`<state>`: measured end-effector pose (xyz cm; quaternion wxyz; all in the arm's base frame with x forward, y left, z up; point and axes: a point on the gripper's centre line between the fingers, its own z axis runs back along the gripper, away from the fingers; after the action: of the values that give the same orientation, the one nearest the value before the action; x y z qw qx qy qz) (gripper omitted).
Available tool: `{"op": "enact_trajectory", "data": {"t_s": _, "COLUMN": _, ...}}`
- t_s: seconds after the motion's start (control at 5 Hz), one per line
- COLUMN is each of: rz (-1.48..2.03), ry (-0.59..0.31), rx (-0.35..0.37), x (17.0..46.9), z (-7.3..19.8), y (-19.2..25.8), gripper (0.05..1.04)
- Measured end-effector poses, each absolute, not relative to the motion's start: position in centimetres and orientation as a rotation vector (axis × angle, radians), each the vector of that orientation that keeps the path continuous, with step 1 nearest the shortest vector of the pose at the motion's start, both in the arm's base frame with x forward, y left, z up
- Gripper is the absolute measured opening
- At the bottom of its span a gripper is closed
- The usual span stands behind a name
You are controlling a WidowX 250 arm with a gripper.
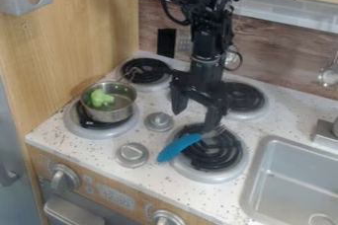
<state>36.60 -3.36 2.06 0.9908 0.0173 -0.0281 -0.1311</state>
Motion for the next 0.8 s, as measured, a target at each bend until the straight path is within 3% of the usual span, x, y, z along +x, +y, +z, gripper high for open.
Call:
{"op": "enact_trajectory", "data": {"t_s": 0.2, "rz": -0.262, "ry": -0.01, "rx": 0.034, "x": 35.9, "z": 0.5, "y": -3.2, "gripper": 0.999}}
{"op": "enact_trajectory", "data": {"t_s": 0.8, "rz": -0.097, "ry": -0.024, "rx": 0.039, "x": 38.1, "z": 1.6, "y": 3.1, "gripper": 0.999}}
